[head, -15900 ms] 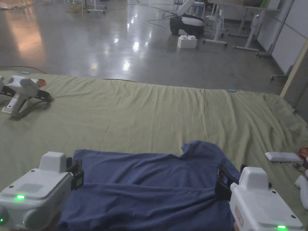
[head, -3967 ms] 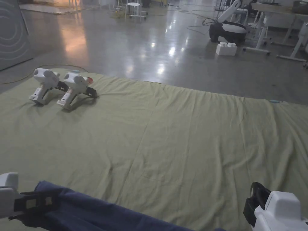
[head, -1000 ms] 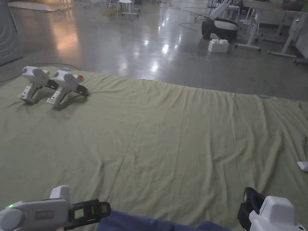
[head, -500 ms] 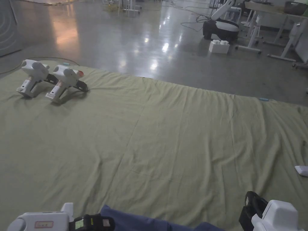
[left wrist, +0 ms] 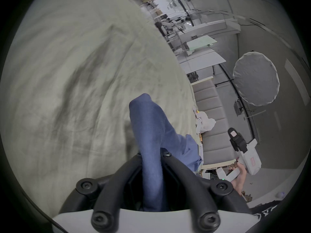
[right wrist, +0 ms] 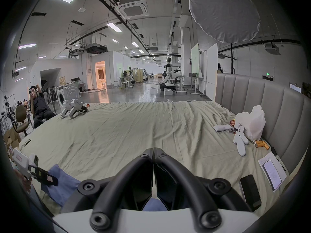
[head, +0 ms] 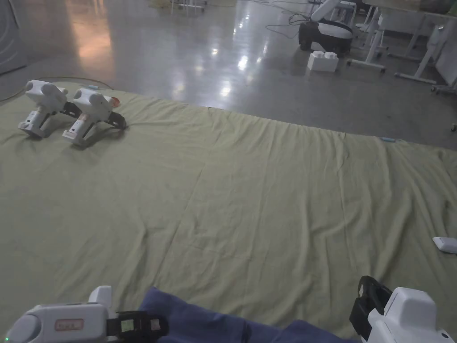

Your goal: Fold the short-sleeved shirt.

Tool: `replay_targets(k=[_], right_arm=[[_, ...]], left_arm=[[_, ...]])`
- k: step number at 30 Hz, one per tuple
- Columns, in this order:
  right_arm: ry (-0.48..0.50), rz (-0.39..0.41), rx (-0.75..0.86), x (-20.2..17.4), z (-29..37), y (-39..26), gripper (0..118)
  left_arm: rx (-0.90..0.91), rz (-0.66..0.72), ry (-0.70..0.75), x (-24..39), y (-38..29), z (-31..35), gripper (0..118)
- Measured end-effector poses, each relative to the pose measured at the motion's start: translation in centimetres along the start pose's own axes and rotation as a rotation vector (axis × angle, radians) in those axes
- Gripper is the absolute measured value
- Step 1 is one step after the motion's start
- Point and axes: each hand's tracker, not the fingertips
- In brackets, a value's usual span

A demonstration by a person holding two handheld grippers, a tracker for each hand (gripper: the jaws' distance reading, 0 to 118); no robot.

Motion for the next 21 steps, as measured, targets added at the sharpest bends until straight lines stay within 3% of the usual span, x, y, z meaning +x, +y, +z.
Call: replay_targets(k=[5,12,16,21], right_arm=[[-0.002,0.0,-0.006,0.2,0.0,-0.1,0],[0.024,-0.012,-0.016,-0.3,-0.4,-0.3,0],[0.029,-0.043,-0.009,-0.6,-0.8,0.0,0],[0.046,-0.032,-0.002,-1.0,-1.0,0.4,0]], left_arm=[[0.045,-0.107,0.123,1.8,2.9,3.6,7],[0.1,-0.237,0.43,5.3,5.3,10.4,7],[0.112,-0.302,0.571,9.2,4.3,10.5,7],[0.06,-0.428,0.625,13.5,2.5,7.4,8]])
